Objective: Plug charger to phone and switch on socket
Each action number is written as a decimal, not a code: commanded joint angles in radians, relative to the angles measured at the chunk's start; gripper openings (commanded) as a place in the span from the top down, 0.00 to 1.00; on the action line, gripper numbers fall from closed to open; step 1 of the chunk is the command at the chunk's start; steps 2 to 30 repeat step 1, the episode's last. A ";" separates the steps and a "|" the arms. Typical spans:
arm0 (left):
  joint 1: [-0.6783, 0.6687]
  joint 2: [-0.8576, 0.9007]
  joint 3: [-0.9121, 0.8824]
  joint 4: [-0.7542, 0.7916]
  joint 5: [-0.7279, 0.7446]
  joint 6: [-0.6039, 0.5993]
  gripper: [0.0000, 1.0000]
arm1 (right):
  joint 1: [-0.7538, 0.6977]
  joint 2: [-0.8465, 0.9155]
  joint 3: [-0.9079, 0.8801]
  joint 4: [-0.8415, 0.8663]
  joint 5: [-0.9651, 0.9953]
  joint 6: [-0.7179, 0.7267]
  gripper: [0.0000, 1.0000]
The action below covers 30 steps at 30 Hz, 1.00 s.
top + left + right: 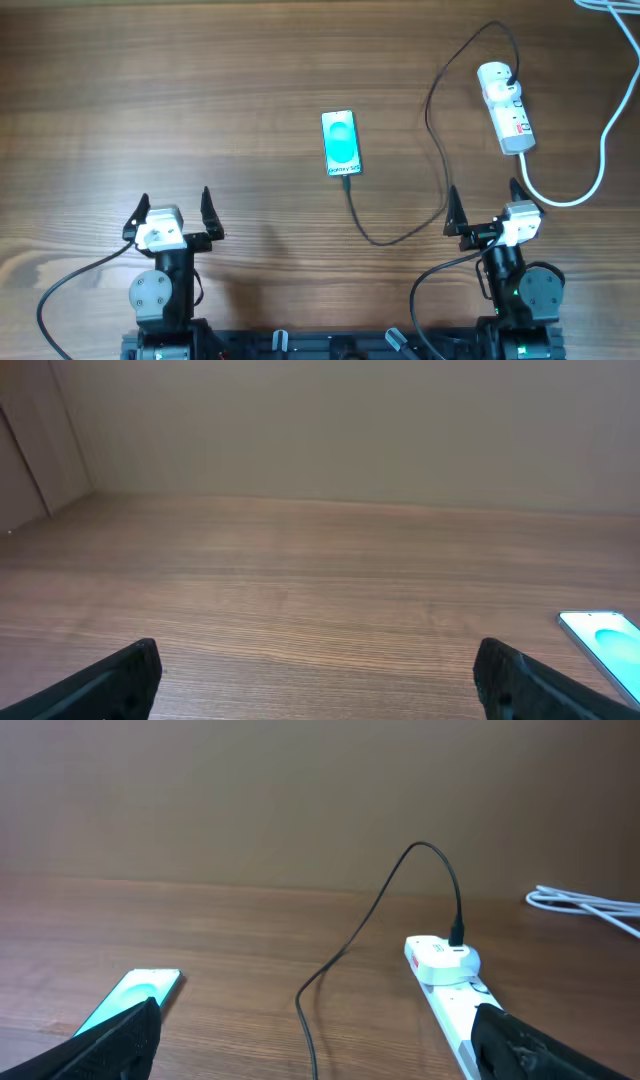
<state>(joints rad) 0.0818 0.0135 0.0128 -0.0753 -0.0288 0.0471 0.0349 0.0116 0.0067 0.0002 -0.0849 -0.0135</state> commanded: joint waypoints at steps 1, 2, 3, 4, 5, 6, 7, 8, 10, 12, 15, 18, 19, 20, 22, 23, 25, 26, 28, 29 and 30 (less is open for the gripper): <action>0.008 -0.011 -0.007 0.003 0.002 -0.010 0.00 | 0.005 -0.008 -0.001 0.002 0.007 -0.012 0.00; 0.008 -0.011 -0.007 0.003 0.002 -0.010 0.00 | 0.005 -0.008 -0.001 0.002 0.007 -0.012 0.00; 0.008 -0.011 -0.007 0.003 0.002 -0.010 0.00 | 0.005 -0.008 -0.001 0.002 0.007 -0.012 0.00; 0.008 -0.011 -0.007 0.003 0.002 -0.010 0.00 | 0.005 -0.008 -0.001 0.002 0.007 -0.012 0.00; 0.008 -0.011 -0.007 0.003 0.002 -0.010 0.00 | 0.005 -0.008 -0.001 0.002 0.007 -0.012 0.00; 0.008 -0.011 -0.007 0.003 0.002 -0.010 0.00 | 0.005 -0.008 -0.001 0.002 0.007 -0.012 0.00; 0.008 -0.011 -0.007 0.003 0.002 -0.010 0.00 | 0.005 -0.008 -0.001 0.002 0.007 -0.012 0.00; 0.008 -0.011 -0.007 0.003 0.002 -0.010 0.00 | 0.005 -0.008 -0.001 0.002 0.007 -0.012 0.00; 0.008 -0.011 -0.007 0.003 0.002 -0.010 0.00 | 0.005 -0.008 -0.001 0.002 0.007 -0.012 0.00; 0.008 -0.011 -0.007 0.003 0.002 -0.010 0.00 | 0.005 -0.008 -0.001 0.002 0.007 -0.012 0.00; 0.008 -0.011 -0.007 0.003 0.002 -0.010 0.00 | 0.005 -0.008 -0.001 0.002 0.007 -0.012 0.00; 0.008 -0.011 -0.007 0.003 0.002 -0.010 0.00 | 0.005 -0.008 -0.001 0.002 0.007 -0.012 0.00; 0.008 -0.011 -0.007 0.003 0.002 -0.010 0.00 | 0.005 -0.008 -0.001 0.002 0.007 -0.012 0.00; 0.008 -0.011 -0.007 0.003 0.002 -0.010 0.00 | 0.005 -0.008 -0.001 0.002 0.007 -0.012 0.00; 0.008 -0.011 -0.007 0.003 0.002 -0.010 0.00 | 0.005 -0.008 -0.001 0.002 0.007 -0.012 0.00; 0.008 -0.011 -0.007 0.003 0.002 -0.010 0.00 | 0.005 -0.008 -0.001 0.002 0.007 -0.012 0.00; 0.008 -0.011 -0.007 0.003 0.002 -0.010 0.00 | 0.005 -0.008 -0.001 0.002 0.007 -0.012 0.00; 0.008 -0.011 -0.007 0.003 0.002 -0.010 0.00 | 0.005 -0.008 -0.001 0.002 0.007 -0.012 0.00; 0.008 -0.011 -0.007 0.003 0.002 -0.010 0.00 | 0.005 -0.008 -0.001 0.002 0.007 -0.012 0.00; 0.008 -0.011 -0.007 0.003 0.002 -0.010 0.00 | 0.005 -0.008 -0.001 0.002 0.007 -0.012 0.00; 0.008 -0.011 -0.007 0.003 0.002 -0.010 0.00 | 0.005 -0.008 -0.001 0.002 0.007 -0.012 0.00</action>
